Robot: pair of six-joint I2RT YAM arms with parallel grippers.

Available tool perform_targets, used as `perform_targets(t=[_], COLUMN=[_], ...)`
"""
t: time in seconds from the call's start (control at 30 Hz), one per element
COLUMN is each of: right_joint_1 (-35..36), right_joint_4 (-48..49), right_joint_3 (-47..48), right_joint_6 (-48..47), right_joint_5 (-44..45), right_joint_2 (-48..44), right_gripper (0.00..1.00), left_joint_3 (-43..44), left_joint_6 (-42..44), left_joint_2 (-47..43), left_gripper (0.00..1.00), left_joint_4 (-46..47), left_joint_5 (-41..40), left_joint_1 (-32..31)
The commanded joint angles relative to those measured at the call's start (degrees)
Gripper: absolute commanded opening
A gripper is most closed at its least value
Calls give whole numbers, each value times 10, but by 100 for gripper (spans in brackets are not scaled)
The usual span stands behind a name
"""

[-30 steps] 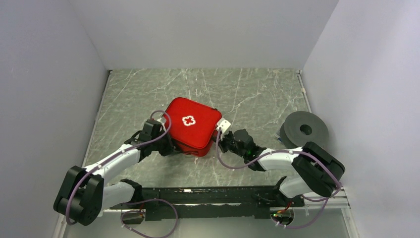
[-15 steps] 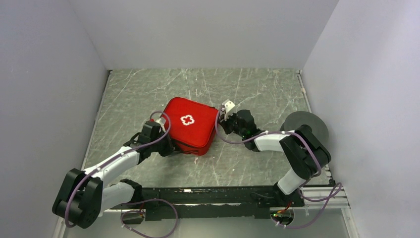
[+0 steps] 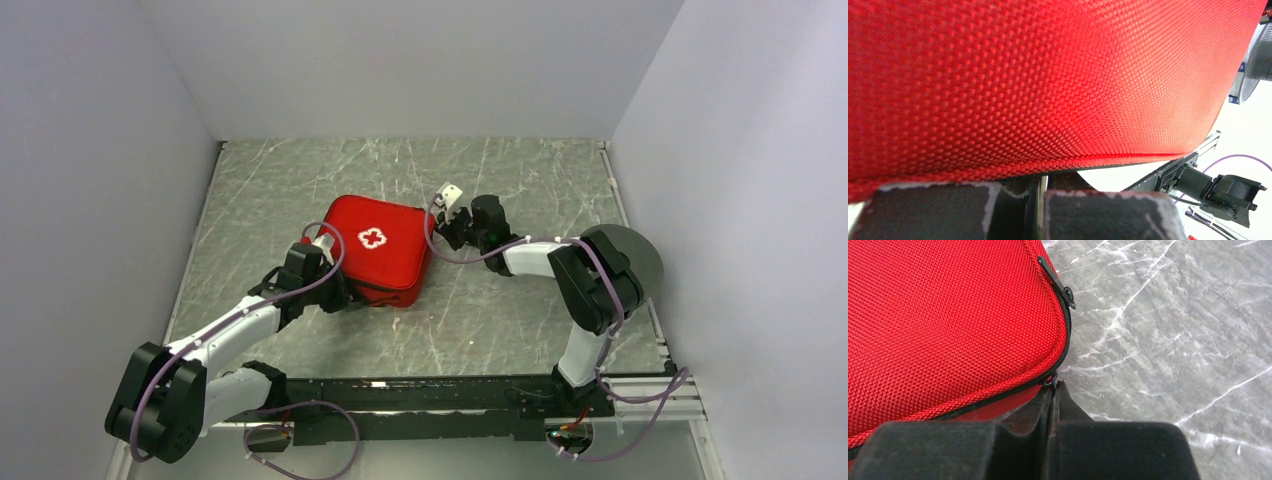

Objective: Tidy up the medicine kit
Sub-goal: Zip the medicine box at the center of the board.

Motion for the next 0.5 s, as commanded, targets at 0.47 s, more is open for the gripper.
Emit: perform_targets(t=[0.47], right_joint_1=[-46], right_joint_4=[-31], right_joint_3=[104], right_joint_6=[-46], right_joint_5=[-13], right_joint_2=[18], right_gripper=[1], left_joint_3=[-3], left_joint_6=[54], left_joint_2=[-6], left_gripper=[0], left_joint_4=[-54], left_joint_5=[77], left_joint_1=[-8])
